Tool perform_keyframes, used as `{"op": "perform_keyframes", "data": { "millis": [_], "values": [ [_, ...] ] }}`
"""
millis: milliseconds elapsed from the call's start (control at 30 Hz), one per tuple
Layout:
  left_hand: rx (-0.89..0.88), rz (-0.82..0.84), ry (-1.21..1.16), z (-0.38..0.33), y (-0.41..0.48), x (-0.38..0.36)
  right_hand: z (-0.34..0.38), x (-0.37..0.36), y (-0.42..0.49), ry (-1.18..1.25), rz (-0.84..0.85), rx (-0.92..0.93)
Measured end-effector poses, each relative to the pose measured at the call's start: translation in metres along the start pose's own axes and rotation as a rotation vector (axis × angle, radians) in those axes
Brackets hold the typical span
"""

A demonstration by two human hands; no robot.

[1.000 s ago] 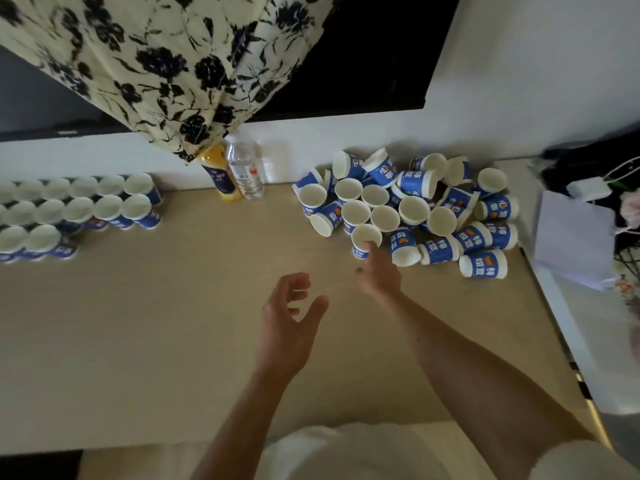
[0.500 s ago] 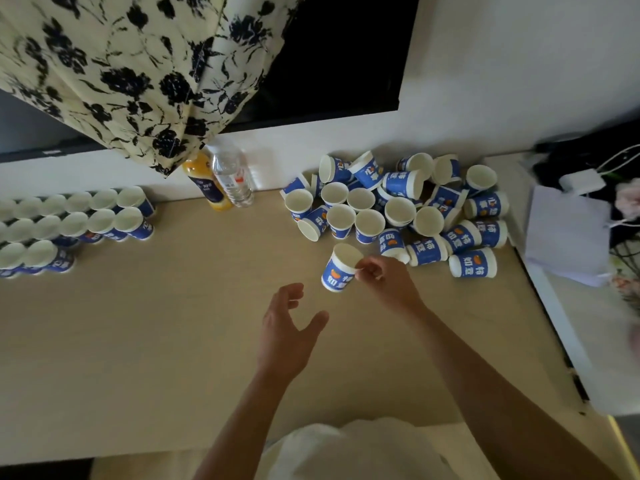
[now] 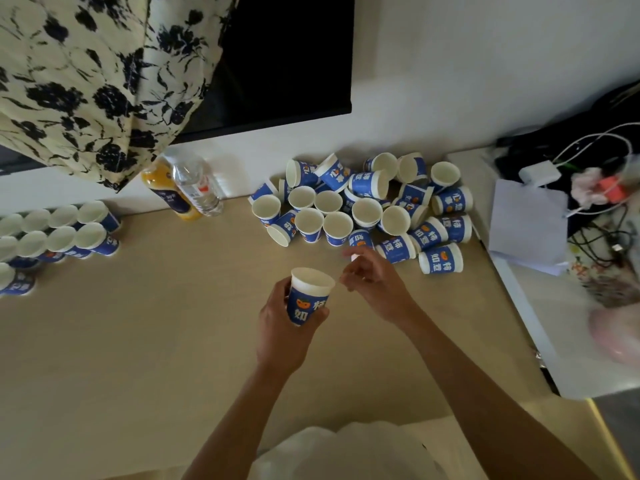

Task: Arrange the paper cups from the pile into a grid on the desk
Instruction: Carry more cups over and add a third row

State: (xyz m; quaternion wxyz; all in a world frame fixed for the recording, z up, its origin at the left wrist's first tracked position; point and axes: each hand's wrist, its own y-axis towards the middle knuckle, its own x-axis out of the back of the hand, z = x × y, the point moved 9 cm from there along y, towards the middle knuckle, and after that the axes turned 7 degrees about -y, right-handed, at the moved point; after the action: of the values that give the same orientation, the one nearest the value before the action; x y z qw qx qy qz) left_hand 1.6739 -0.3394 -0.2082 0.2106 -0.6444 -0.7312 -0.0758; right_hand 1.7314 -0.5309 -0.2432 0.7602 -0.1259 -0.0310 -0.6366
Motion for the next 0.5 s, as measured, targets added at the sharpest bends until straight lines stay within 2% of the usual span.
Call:
{"op": "perform_keyframes", "data": {
  "millis": [67, 133, 233, 300, 500],
  "values": [
    [0.029, -0.036, -0.032, 0.005, -0.005, 0.008, -0.026, 0.011, 0.024, -0.170, -0.124, -0.102],
    [0.050, -0.068, -0.060, 0.010, -0.011, 0.016, -0.045, 0.013, 0.049, -0.411, -0.148, -0.150],
    [0.075, -0.126, -0.087, 0.015, -0.023, 0.031, -0.059, 0.006, 0.084, -0.875, -0.121, -0.074],
    [0.083, -0.163, -0.094, 0.017, -0.032, 0.043, -0.056, 0.001, 0.101, -1.089, -0.153, -0.010],
    [0.129, -0.261, -0.059, 0.032, -0.062, 0.071, -0.063, -0.006, 0.129, -1.260, -0.184, 0.073]
  ]
}}
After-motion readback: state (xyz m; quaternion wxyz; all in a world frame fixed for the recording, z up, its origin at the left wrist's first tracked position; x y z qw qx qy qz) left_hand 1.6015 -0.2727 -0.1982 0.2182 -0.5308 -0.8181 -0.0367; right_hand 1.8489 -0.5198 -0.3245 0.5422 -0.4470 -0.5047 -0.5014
